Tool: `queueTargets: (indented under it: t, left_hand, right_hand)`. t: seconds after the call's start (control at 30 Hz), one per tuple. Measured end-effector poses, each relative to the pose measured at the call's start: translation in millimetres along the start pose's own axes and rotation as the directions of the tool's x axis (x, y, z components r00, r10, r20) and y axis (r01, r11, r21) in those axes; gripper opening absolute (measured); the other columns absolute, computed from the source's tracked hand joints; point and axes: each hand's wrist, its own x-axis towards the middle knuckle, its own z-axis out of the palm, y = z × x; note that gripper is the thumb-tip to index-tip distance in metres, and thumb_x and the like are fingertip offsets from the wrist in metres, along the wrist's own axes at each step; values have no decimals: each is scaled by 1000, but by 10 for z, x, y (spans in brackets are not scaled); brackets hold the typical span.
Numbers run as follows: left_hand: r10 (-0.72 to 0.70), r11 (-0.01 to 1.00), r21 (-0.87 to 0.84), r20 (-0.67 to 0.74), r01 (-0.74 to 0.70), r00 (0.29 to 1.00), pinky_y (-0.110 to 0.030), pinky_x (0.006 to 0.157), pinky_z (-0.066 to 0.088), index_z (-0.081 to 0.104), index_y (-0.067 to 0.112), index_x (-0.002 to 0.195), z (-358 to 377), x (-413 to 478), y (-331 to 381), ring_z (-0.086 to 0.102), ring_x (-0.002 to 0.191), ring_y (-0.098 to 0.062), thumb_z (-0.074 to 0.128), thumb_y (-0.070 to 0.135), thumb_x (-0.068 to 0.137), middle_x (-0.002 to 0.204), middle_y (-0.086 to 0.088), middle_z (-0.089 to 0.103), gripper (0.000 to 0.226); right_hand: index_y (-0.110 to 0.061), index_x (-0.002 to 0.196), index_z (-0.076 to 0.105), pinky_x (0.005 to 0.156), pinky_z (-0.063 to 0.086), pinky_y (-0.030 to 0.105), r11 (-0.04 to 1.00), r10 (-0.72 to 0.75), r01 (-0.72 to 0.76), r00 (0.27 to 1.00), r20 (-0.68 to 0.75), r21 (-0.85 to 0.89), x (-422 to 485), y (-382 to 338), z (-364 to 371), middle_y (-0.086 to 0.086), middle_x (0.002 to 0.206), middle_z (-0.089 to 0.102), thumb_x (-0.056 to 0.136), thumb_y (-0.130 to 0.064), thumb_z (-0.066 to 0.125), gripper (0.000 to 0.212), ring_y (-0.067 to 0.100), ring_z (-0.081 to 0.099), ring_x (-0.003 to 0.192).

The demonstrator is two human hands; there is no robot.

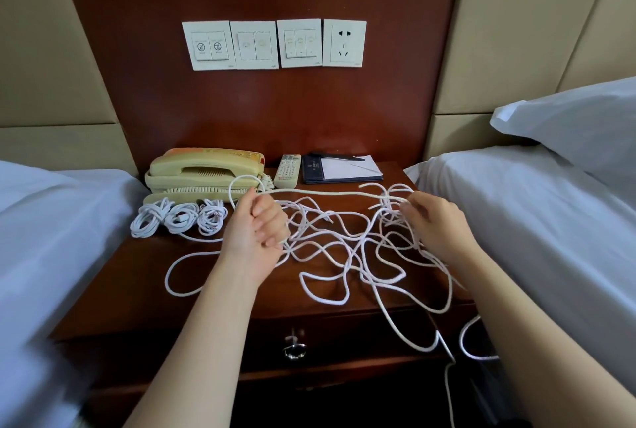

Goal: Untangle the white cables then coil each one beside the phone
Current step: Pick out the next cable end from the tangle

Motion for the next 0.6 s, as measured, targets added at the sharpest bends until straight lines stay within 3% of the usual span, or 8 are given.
queueTargets:
  t: [0.1,0.2,0.33,0.5,0.6]
  left_hand:
    - [37,999,34,-136,-33,990,-18,28,16,34,18,48,17,21,-37,18,28,-6,25,36,103,38,7,22,59]
    - [101,957,287,-201,-40,974,-19,30,16,32,16,57,95,18,-131,18,31,-6,25,40,103,40,8,24,52]
    - [203,766,640,-142,-67,969,-20,36,17,45,10,65,247,10,-304,23,32,-6,26,44,101,38,10,27,53]
    - [242,614,780,-35,-125,970,-18,40,25,67,6,83,402,123,-309,29,32,-3,48,37,96,37,11,32,39]
    - [255,502,858,-28,-107,967,-21,46,30,69,11,88,539,253,-224,39,40,-3,60,31,90,39,14,40,22]
  right_hand:
    - [-24,63,48,55,31,27,997,-67,68,997,-28,47,19,-45,22,-5,65,46,94,-22,54,32,17,46,64]
    - [-16,63,54,54,32,19,981,-101,108,994,-47,163,47,-201,23,-6,62,46,95,-18,54,32,8,45,58]
    - [-11,64,58,50,37,10,945,-134,127,991,3,303,82,-413,10,-8,49,51,98,-19,47,36,1,50,45]
    - [-20,60,57,49,38,16,933,-152,115,985,82,340,384,-598,-6,-8,46,51,98,-22,47,40,4,47,42]
    - [-18,59,59,49,37,15,953,-111,54,978,178,299,597,-664,-38,-8,46,52,98,-23,48,41,2,45,40]
